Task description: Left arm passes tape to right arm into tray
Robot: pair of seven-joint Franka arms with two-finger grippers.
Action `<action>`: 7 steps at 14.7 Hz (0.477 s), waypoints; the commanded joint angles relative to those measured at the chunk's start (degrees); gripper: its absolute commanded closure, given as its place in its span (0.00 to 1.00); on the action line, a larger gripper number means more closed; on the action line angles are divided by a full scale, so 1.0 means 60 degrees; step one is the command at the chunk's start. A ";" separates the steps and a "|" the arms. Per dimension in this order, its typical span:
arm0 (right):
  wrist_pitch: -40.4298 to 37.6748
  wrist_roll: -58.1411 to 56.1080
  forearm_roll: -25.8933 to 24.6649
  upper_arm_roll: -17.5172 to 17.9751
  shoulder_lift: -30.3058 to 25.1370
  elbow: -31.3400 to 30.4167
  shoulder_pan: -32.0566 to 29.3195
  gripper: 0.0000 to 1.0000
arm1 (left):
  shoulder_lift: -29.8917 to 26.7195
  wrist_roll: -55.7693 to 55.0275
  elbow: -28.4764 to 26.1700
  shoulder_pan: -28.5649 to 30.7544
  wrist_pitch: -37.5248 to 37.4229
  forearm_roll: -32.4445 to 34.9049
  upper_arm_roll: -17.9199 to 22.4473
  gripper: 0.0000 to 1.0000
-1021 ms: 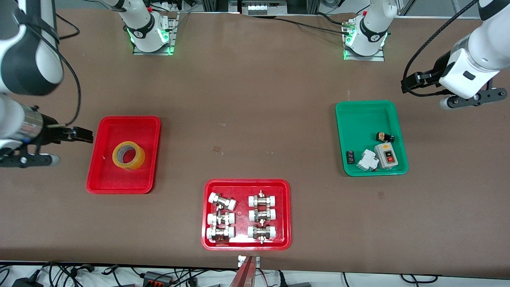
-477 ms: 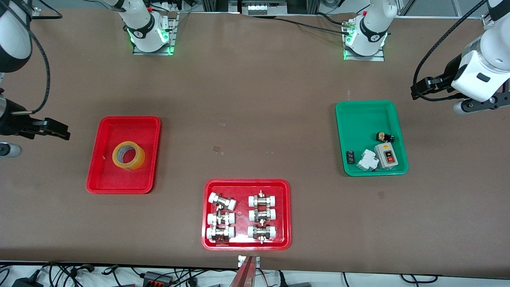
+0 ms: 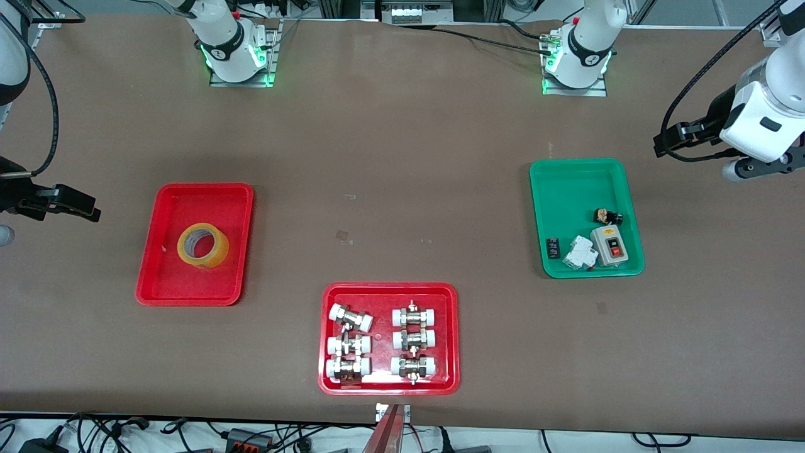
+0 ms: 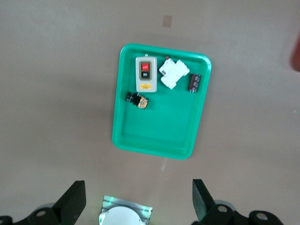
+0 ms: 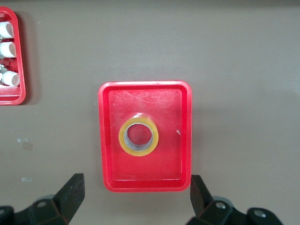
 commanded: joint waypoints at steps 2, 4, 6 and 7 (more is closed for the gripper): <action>0.1025 0.0102 -0.0102 0.0196 -0.1497 -0.2199 -0.0174 0.00 | 0.0053 0.0178 0.0208 -0.0025 -0.0016 -0.0161 -0.0192 0.00; 0.1466 0.0102 -0.0117 0.0196 -0.2289 -0.3344 -0.0174 0.00 | 0.0096 0.0207 0.0164 0.0136 0.0526 -0.0470 -0.0177 0.00; 0.1512 0.0087 -0.0117 0.0196 -0.2817 -0.3990 -0.0203 0.00 | 0.0097 0.0339 0.0149 0.0151 0.0500 -0.0427 -0.0163 0.00; 0.1483 0.0102 -0.0102 0.0196 -0.3008 -0.4225 -0.0188 0.00 | 0.0067 0.0339 0.0106 0.0151 0.0397 -0.0427 -0.0163 0.00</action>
